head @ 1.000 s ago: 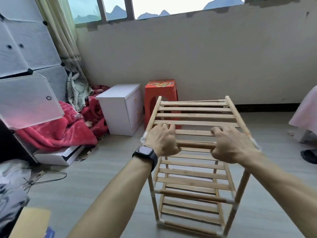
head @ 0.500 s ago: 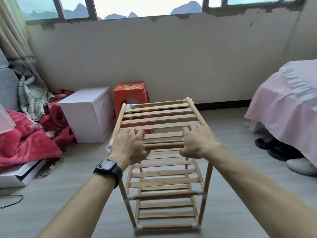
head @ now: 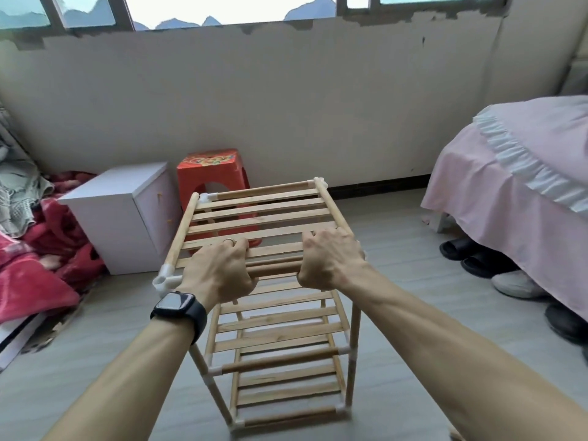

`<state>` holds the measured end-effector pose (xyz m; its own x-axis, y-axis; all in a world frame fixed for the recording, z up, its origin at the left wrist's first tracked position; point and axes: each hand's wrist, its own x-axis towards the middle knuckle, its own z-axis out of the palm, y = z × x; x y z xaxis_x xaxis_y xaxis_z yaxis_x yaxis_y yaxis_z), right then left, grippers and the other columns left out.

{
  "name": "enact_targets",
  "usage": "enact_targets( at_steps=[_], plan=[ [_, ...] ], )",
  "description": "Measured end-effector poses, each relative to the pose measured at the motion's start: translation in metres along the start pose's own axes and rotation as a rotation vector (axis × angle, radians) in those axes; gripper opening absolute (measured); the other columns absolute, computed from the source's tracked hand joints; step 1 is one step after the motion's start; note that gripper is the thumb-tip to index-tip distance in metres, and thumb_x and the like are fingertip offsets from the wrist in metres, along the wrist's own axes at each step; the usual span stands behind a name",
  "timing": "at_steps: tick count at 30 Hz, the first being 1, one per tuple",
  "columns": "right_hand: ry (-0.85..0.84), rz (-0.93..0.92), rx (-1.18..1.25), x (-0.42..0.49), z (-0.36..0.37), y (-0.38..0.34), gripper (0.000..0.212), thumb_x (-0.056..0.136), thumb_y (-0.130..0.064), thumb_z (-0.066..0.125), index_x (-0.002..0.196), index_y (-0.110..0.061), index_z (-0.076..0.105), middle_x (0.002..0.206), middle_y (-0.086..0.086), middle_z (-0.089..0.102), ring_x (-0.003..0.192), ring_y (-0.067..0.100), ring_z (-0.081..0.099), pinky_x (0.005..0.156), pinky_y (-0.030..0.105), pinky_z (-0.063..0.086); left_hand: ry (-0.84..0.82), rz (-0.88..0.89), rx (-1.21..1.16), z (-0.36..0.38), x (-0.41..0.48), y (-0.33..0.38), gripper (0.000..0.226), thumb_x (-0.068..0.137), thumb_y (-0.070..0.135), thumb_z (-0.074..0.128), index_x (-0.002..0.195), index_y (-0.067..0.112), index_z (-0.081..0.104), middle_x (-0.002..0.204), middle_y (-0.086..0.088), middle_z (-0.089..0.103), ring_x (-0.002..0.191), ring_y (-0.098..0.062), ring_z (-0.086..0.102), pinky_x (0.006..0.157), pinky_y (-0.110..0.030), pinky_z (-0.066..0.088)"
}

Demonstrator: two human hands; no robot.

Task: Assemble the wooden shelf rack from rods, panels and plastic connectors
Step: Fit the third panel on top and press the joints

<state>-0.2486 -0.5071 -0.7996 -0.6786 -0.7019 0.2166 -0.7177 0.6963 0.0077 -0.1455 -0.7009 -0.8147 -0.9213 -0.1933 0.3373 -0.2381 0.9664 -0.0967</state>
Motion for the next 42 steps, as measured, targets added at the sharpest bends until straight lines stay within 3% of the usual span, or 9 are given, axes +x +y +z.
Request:
enact_targets(
  at_steps=[3, 7, 12, 19, 25, 29, 34, 37, 42],
  plan=[
    [-0.030, -0.002, -0.010, -0.002, 0.003, -0.001, 0.026, 0.075, -0.031, 0.044, 0.097, -0.017, 0.046, 0.081, 0.005, 0.047, 0.081, 0.026, 0.049, 0.070, 0.038, 0.038, -0.016, -0.006, 0.013, 0.000, -0.004, 0.000, 0.034, 0.083, 0.050, 0.055, 0.106, 0.026, 0.048, 0.084, 0.007, 0.052, 0.070, -0.015, 0.052, 0.060, -0.027, 0.038],
    [-0.177, -0.014, 0.046, 0.004, 0.000, 0.006, 0.042, 0.078, -0.040, 0.051, 0.114, -0.018, 0.046, 0.104, 0.006, 0.050, 0.100, 0.026, 0.047, 0.089, 0.048, 0.051, -0.176, -0.033, -0.018, -0.009, -0.001, 0.004, 0.046, 0.075, 0.055, 0.059, 0.111, 0.031, 0.042, 0.093, 0.007, 0.048, 0.085, -0.017, 0.048, 0.070, -0.030, 0.039],
    [-0.099, 0.004, 0.077, 0.004, 0.002, 0.004, 0.027, 0.077, -0.035, 0.050, 0.099, -0.020, 0.048, 0.087, -0.001, 0.048, 0.086, 0.024, 0.053, 0.080, 0.049, 0.056, -0.099, -0.014, -0.056, -0.007, 0.003, 0.021, 0.041, 0.083, 0.045, 0.059, 0.118, 0.024, 0.052, 0.106, 0.001, 0.059, 0.091, -0.021, 0.057, 0.073, -0.031, 0.047],
    [-0.067, -0.010, 0.084, 0.005, 0.002, 0.003, 0.023, 0.072, -0.028, 0.045, 0.093, -0.018, 0.047, 0.075, 0.000, 0.053, 0.068, 0.021, 0.054, 0.074, 0.049, 0.059, -0.009, -0.007, -0.031, -0.006, 0.003, 0.020, 0.033, 0.085, 0.039, 0.055, 0.113, 0.021, 0.054, 0.095, 0.000, 0.060, 0.079, -0.023, 0.058, 0.067, -0.031, 0.046],
    [-0.053, 0.043, 0.107, 0.002, 0.004, -0.001, 0.030, 0.068, -0.031, 0.043, 0.095, -0.017, 0.049, 0.082, 0.004, 0.053, 0.079, 0.028, 0.056, 0.074, 0.046, 0.057, -0.024, -0.001, -0.017, -0.006, 0.004, 0.018, 0.035, 0.085, 0.040, 0.056, 0.116, 0.023, 0.053, 0.102, -0.001, 0.063, 0.086, -0.024, 0.059, 0.072, -0.031, 0.046],
    [-0.102, 0.017, 0.052, 0.004, 0.004, 0.004, 0.030, 0.077, -0.036, 0.048, 0.101, -0.018, 0.048, 0.093, 0.004, 0.054, 0.085, 0.026, 0.050, 0.072, 0.039, 0.043, -0.150, -0.034, -0.053, -0.010, 0.006, 0.021, 0.045, 0.083, 0.044, 0.059, 0.123, 0.026, 0.049, 0.112, 0.000, 0.059, 0.098, -0.023, 0.056, 0.080, -0.034, 0.049],
    [-0.084, 0.023, 0.007, 0.002, 0.010, 0.008, 0.040, 0.076, -0.044, 0.048, 0.106, -0.017, 0.049, 0.097, 0.004, 0.051, 0.093, 0.025, 0.050, 0.084, 0.042, 0.051, -0.246, 0.011, -0.048, -0.015, 0.007, 0.026, 0.065, 0.078, 0.056, 0.062, 0.134, 0.034, 0.041, 0.117, 0.002, 0.055, 0.100, -0.020, 0.049, 0.082, -0.034, 0.045],
    [-0.027, 0.020, 0.044, -0.001, 0.012, 0.013, 0.027, 0.079, -0.042, 0.047, 0.094, -0.020, 0.047, 0.088, 0.003, 0.055, 0.082, 0.026, 0.055, 0.078, 0.045, 0.056, -0.190, 0.019, -0.116, -0.013, 0.006, 0.039, 0.052, 0.082, 0.049, 0.063, 0.126, 0.027, 0.047, 0.115, 0.003, 0.056, 0.096, -0.017, 0.052, 0.085, -0.033, 0.050],
    [-0.094, -0.011, 0.054, 0.004, 0.008, 0.015, 0.021, 0.075, -0.036, 0.046, 0.089, -0.020, 0.047, 0.081, 0.003, 0.053, 0.079, 0.027, 0.054, 0.078, 0.046, 0.057, -0.102, -0.040, -0.087, -0.014, 0.003, 0.049, 0.032, 0.087, 0.040, 0.055, 0.114, 0.022, 0.051, 0.099, 0.000, 0.059, 0.082, -0.021, 0.058, 0.071, -0.031, 0.051]
  ],
)
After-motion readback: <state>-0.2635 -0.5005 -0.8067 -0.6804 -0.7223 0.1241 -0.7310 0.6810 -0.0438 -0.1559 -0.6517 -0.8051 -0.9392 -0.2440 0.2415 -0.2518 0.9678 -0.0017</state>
